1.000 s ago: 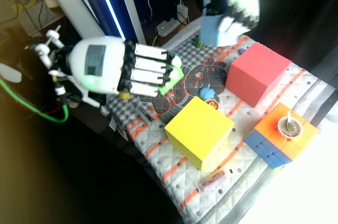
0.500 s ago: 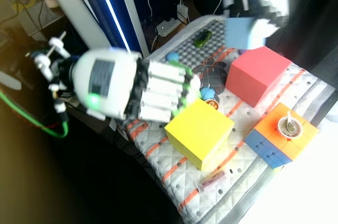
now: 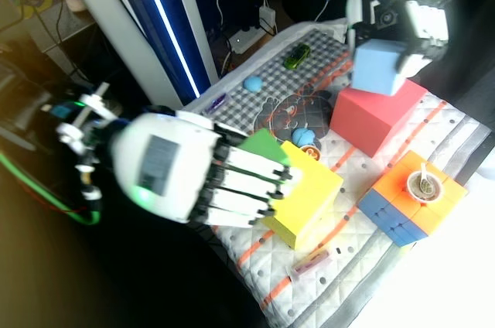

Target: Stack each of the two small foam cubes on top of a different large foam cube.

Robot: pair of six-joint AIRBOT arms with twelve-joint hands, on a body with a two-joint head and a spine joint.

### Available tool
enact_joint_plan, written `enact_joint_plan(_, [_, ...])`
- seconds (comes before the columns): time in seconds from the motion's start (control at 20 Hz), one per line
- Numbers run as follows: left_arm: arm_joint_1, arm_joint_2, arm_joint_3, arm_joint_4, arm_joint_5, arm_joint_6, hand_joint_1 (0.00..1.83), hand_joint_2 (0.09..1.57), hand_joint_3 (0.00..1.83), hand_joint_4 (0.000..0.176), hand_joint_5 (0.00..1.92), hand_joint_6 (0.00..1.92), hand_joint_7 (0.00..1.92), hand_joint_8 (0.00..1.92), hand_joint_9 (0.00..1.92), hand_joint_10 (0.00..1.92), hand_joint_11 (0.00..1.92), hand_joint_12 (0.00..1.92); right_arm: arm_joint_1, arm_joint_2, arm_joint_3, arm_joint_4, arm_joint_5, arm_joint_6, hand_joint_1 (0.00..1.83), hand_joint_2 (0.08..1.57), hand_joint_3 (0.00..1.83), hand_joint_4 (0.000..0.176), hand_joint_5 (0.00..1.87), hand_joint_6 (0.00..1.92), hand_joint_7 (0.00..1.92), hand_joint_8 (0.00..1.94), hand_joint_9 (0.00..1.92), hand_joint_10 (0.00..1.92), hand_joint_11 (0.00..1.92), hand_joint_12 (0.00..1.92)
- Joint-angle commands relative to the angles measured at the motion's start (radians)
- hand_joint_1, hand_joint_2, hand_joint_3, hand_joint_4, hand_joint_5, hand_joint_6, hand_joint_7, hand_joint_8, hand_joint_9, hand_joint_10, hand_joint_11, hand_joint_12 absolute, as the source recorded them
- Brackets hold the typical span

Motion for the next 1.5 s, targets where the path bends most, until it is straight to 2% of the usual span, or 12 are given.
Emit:
enact_joint_plan(0.0, [-0.013, 0.001, 0.007, 0.019, -0.094, -0.003, 1.17, 1.13, 0.0, 0.0, 0.23, 1.3, 0.21, 1.33, 0.42, 1.7, 0.55, 1.92, 0.017, 0.003, 0.013, 0.012, 0.107, 0.005, 1.11, 1.32, 0.0, 0.0, 0.53, 1.63, 0.7, 1.52, 0.63, 1.82, 0.73, 1.92])
enact_joint_plan(0.15, [0.0, -0.01, 0.019, 0.001, -0.092, -0.003, 1.06, 1.18, 0.0, 0.0, 0.22, 0.79, 0.29, 1.07, 0.31, 1.45, 0.23, 1.91, 0.02, -0.015, 0.028, 0.012, 0.089, 0.005, 1.24, 1.3, 0.0, 0.0, 0.27, 1.36, 0.63, 1.56, 0.39, 1.56, 0.32, 1.92])
enact_joint_plan(0.3, [0.012, -0.018, 0.028, -0.017, -0.089, -0.003, 0.89, 1.2, 0.0, 0.0, 0.11, 0.24, 0.07, 0.37, 0.05, 1.08, 0.03, 1.79, 0.02, -0.02, 0.031, 0.012, 0.076, 0.005, 0.99, 1.19, 0.0, 0.0, 0.05, 0.76, 0.15, 0.85, 0.09, 1.25, 0.02, 1.79])
enact_joint_plan(0.35, [0.014, -0.018, 0.029, -0.02, -0.088, -0.003, 0.77, 1.19, 0.0, 0.0, 0.05, 0.08, 0.01, 0.07, 0.01, 0.42, 0.01, 1.4, 0.02, -0.02, 0.031, 0.012, 0.074, 0.005, 0.89, 1.15, 0.0, 0.002, 0.01, 0.29, 0.04, 0.43, 0.02, 0.78, 0.0, 1.61])
enact_joint_plan(0.45, [0.017, -0.018, 0.029, -0.022, -0.089, -0.003, 0.51, 1.16, 0.0, 0.144, 0.0, 0.0, 0.0, 0.0, 0.0, 0.0, 0.0, 0.03, 0.02, -0.02, 0.03, 0.012, 0.074, 0.005, 0.61, 1.12, 0.0, 0.097, 0.0, 0.0, 0.0, 0.0, 0.0, 0.02, 0.0, 1.0])
enact_joint_plan(0.65, [0.026, -0.013, 0.021, -0.021, -0.114, -0.003, 0.46, 1.13, 0.0, 0.176, 0.0, 0.0, 0.0, 0.0, 0.0, 0.0, 0.0, 0.0, 0.02, -0.008, 0.009, 0.012, 0.087, 0.005, 0.5, 1.04, 0.0, 0.121, 0.0, 0.0, 0.0, 0.0, 0.0, 0.0, 0.0, 0.04])
enact_joint_plan(0.8, [0.045, 0.022, -0.015, -0.013, -0.187, -0.003, 0.44, 1.12, 0.0, 0.176, 0.0, 0.0, 0.0, 0.0, 0.0, 0.0, 0.0, 0.0, 0.02, 0.038, -0.039, 0.012, 0.14, 0.005, 0.52, 1.01, 0.0, 0.137, 0.0, 0.0, 0.0, 0.0, 0.0, 0.0, 0.0, 0.0])
enact_joint_plan(0.9, [0.051, 0.055, -0.047, 0.005, -0.247, -0.006, 0.25, 1.07, 0.0, 0.159, 0.0, 0.0, 0.0, 0.0, 0.0, 0.0, 0.02, 0.01, 0.02, 0.084, -0.083, 0.012, 0.204, 0.005, 0.46, 1.0, 0.0, 0.103, 0.0, 0.0, 0.0, 0.0, 0.0, 0.0, 0.0, 0.0])
enact_joint_plan(1.1, [0.105, 0.141, -0.129, 0.082, -0.414, -0.098, 0.43, 1.09, 0.0, 0.176, 0.0, 0.0, 0.0, 0.0, 0.0, 0.0, 0.0, 0.0, 0.002, 0.16, -0.173, 0.002, 0.326, 0.005, 0.44, 1.02, 0.0, 0.133, 0.0, 0.0, 0.0, 0.0, 0.0, 0.0, 0.0, 0.0])
enact_joint_plan(1.25, [0.178, 0.191, -0.147, 0.146, -0.517, -0.31, 0.48, 1.08, 0.0, 0.176, 0.0, 0.0, 0.0, 0.0, 0.0, 0.0, 0.0, 0.0, -0.066, 0.211, -0.232, -0.003, 0.449, 0.005, 0.46, 1.02, 0.0, 0.152, 0.0, 0.0, 0.0, 0.0, 0.0, 0.0, 0.0, 0.0])
enact_joint_plan(1.4, [0.27, 0.221, -0.146, 0.218, -0.627, -0.571, 0.5, 1.09, 0.0, 0.176, 0.0, 0.0, 0.0, 0.0, 0.0, 0.0, 0.0, 0.0, -0.142, 0.256, -0.282, -0.004, 0.581, 0.005, 0.43, 1.06, 0.01, 0.096, 0.0, 0.0, 0.0, 0.0, 0.0, 0.0, 0.0, 0.0])
enact_joint_plan(1.45, [0.304, 0.226, -0.147, 0.233, -0.666, -0.627, 0.56, 1.16, 0.0, 0.156, 0.0, 0.0, 0.0, 0.0, 0.0, 0.0, 0.0, 0.43, -0.181, 0.259, -0.284, -0.01, 0.639, 0.005, 0.42, 1.09, 0.02, 0.102, 0.0, 0.0, 0.0, 0.0, 0.0, 0.0, 0.0, 0.0])
